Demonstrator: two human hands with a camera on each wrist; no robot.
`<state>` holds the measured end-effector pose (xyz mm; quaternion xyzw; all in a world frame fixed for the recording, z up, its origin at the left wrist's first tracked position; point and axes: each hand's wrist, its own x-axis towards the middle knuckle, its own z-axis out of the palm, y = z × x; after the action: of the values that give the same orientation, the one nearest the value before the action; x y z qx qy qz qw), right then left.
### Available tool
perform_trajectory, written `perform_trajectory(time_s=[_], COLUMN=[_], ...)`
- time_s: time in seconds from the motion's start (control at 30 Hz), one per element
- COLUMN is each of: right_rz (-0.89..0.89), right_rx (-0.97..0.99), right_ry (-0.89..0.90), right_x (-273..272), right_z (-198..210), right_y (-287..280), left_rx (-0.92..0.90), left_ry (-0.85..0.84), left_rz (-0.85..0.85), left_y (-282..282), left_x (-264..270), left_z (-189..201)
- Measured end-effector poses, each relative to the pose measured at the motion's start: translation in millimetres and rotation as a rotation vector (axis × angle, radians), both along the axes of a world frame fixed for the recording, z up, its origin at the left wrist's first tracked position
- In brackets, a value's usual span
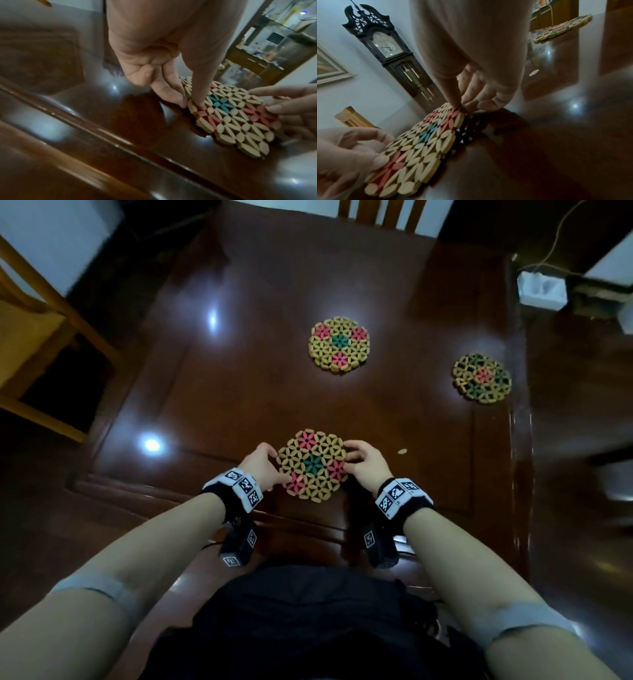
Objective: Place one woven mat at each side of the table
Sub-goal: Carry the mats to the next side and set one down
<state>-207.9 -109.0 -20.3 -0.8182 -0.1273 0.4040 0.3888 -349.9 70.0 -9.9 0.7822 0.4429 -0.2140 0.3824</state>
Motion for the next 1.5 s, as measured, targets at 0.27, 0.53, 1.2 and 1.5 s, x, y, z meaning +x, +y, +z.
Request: perform_trajectory(time_s=[0.27, 0.53, 1.2, 1.5], right_rz=[0.144, 0.358, 0.304, 0.309], right_rx=[-0.256, -0.399, -0.333, -0.346], right_ry=[-0.404, -0.4, -0.334, -0.303], right_x=[-24, -39, -50, -48], right_z=[6, 4, 4, 5], right_y=[-8, -5, -17, -15], left_rx=[0.259, 0.388, 0.361, 0.349], left_ry=[-0.11, -0.142, -0.115, -0.108], left_rz=[-0.303, -0.774, -0.888, -0.897], left_y=[17, 13, 12, 12], left_x=[-14, -6, -15, -14], left_z=[-3, -9, -5, -4])
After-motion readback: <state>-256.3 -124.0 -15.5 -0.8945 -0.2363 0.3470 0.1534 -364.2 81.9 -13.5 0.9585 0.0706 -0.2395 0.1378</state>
